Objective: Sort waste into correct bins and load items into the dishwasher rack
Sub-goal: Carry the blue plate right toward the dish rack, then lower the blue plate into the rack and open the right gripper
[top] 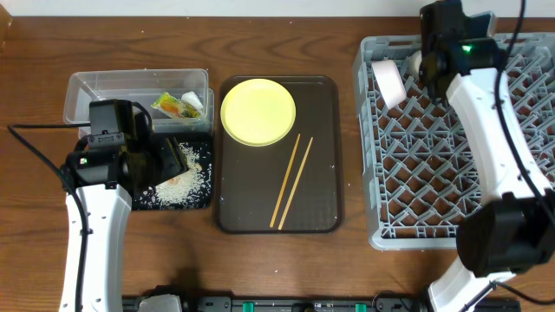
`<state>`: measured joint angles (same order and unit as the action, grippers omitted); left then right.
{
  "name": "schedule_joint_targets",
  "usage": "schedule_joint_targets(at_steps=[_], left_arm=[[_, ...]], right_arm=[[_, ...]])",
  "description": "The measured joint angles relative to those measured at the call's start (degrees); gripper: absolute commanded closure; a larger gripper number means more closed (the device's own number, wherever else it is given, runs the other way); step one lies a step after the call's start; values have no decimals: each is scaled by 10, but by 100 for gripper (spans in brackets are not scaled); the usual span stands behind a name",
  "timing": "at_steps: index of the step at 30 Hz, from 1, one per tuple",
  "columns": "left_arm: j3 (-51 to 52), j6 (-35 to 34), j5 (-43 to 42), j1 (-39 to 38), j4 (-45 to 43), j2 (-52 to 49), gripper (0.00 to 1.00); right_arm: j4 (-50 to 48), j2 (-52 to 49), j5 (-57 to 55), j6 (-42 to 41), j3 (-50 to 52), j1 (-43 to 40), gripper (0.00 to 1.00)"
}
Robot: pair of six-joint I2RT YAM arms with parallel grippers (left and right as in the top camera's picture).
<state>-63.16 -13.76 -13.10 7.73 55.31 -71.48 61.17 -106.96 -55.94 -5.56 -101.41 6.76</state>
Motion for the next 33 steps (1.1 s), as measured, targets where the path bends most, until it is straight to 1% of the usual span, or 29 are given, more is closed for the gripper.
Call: schedule_joint_targets(at_steps=[7, 12, 29, 33], left_arm=[[0, 0, 0, 0, 0, 0, 34], [0, 0, 0, 0, 0, 0, 34], [0, 0, 0, 0, 0, 0, 34], [0, 0, 0, 0, 0, 0, 34]], right_arm=[[9, -63, -58, -51, 0, -2, 99], [17, -85, -77, -87, 0, -2, 99], [50, -103, -54, -152, 0, -2, 98], [56, -103, -53, -156, 0, 0, 94]])
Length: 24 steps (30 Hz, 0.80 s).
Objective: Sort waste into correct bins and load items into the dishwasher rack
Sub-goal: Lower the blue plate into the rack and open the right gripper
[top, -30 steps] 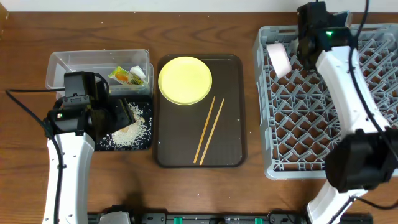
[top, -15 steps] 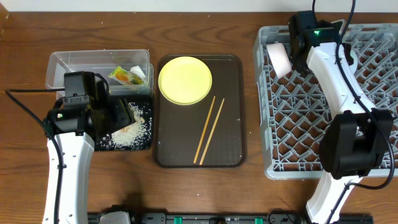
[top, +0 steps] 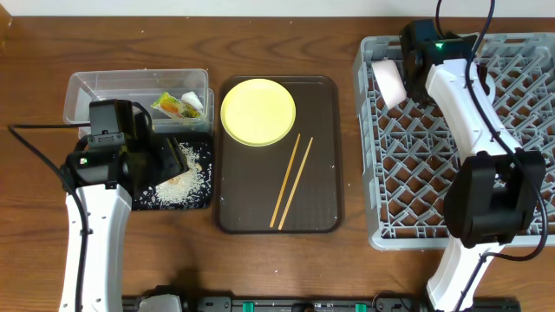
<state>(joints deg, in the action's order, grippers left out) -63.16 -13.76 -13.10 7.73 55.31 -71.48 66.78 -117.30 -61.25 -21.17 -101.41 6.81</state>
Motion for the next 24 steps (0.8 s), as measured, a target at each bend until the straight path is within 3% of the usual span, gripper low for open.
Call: schedule_joint_targets(at_steps=[4, 15, 20, 24], left_arm=[[0, 0, 0, 0, 0, 0, 34], [0, 0, 0, 0, 0, 0, 33], [0, 0, 0, 0, 0, 0, 33], [0, 0, 0, 0, 0, 0, 33]], right_arm=[[10, 0, 12, -5, 0, 5, 83], [67, -2, 105, -10, 0, 12, 83], [76, -2, 146, -14, 0, 12, 70], [87, -2, 210, -12, 0, 16, 67]])
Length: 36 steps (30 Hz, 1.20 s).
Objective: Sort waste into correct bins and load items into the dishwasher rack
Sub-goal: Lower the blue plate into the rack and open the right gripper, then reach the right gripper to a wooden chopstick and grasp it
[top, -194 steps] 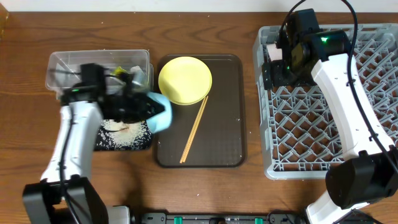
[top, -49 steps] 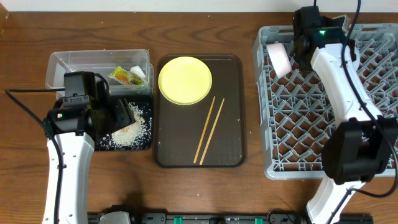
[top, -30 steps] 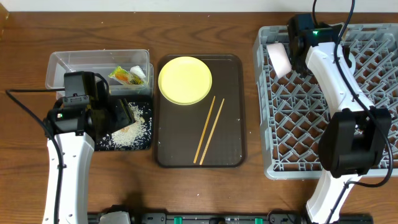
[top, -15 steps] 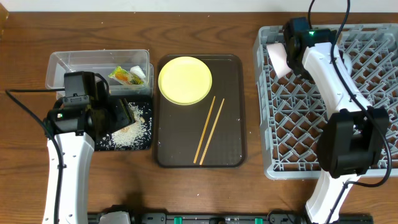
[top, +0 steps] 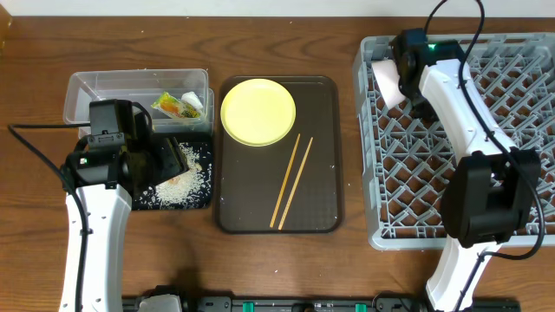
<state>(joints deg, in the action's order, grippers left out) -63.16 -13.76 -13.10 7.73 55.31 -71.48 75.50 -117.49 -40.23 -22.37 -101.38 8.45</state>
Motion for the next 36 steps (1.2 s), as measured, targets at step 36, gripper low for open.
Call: schedule_joint_targets(at_steps=[36], left_arm=[[0, -2, 0, 0, 5, -6, 28]], right_arm=[[-58, 30, 489, -33, 2, 252, 37]])
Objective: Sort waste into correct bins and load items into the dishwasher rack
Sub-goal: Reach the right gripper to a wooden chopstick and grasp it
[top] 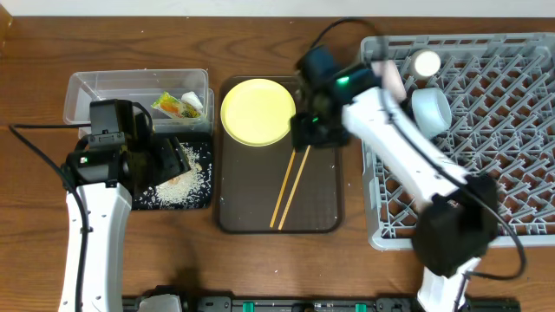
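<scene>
A yellow plate (pixel 257 111) lies at the back of the brown tray (pixel 277 221), with two chopsticks (pixel 290 186) slanting across the tray's middle. My right gripper (pixel 309 132) hangs over the chopsticks' upper ends, beside the plate's right edge; its fingers are too dark to read. The grey dishwasher rack (pixel 486 208) holds a white cup (pixel 395 80) and a pale blue cup (pixel 431 110) near its back left corner. Over the black bin (pixel 186 192) of spilled rice hovers my left gripper (pixel 169 156), with its jaws unclear against the dark bin.
A clear bin (pixel 130 87) behind the black one holds coloured wrappers (pixel 178 104). A small white round item (pixel 426 62) sits at the rack's back. My right arm stretches from the front right across the rack's left side to the tray.
My right gripper has moved from over the white cup at the rack's back left corner to the tray, above the chopsticks' upper ends. The blue cup now shows. The left arm is unchanged.
My right gripper was first at the back of the rack, right of the white cup. It then stood closer to the cup, then right over it. Now it is over the tray by the plate and chopsticks. My left gripper stayed over the black bin throughout.
</scene>
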`<state>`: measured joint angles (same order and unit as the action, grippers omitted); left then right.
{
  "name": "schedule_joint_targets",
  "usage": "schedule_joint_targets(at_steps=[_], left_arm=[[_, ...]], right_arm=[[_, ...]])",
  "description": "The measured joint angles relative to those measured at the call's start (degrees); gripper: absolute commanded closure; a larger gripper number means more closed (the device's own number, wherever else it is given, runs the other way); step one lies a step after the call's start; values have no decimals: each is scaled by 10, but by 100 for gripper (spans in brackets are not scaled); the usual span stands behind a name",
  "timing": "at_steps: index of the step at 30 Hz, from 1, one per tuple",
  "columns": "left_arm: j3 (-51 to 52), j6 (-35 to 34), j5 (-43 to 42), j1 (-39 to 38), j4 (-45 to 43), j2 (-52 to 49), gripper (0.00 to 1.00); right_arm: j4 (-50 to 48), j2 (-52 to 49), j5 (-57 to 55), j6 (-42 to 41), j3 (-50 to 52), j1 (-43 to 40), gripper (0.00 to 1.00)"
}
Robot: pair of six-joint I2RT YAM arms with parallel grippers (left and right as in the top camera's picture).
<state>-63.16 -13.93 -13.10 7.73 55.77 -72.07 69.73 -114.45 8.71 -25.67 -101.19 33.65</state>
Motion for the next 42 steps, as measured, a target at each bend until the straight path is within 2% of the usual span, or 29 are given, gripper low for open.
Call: schedule_joint_targets(at_steps=[5, 14, 23, 24, 27, 32, 34, 36, 42], left_arm=[[0, 0, 0, 0, 0, -5, 28], [0, 0, 0, 0, 0, -5, 28], [0, 0, 0, 0, 0, -6, 28], [0, 0, 0, 0, 0, -6, 28], [0, 0, 0, 0, 1, -6, 28], [0, 0, 0, 0, 1, -6, 28], [0, 0, 0, 0, 1, -6, 28], [0, 0, 0, 0, 2, -6, 27], [0, 0, 0, 0, 2, -6, 27]], right_arm=[[3, -54, -23, -66, 0, 42, 41], [3, -124, -58, -125, 1, 73, 49], [-41, -127, -73, -151, 61, 73, 50], [-44, -126, -67, -151, 66, 72, 53], [-67, -115, -54, -148, 87, 72, 70], [-72, -108, -44, -151, 99, 72, 85], [-69, -107, -45, -153, 101, 70, 88], [-67, -106, -42, -152, 102, 65, 97], [-64, -101, -40, -122, 105, 32, 99]])
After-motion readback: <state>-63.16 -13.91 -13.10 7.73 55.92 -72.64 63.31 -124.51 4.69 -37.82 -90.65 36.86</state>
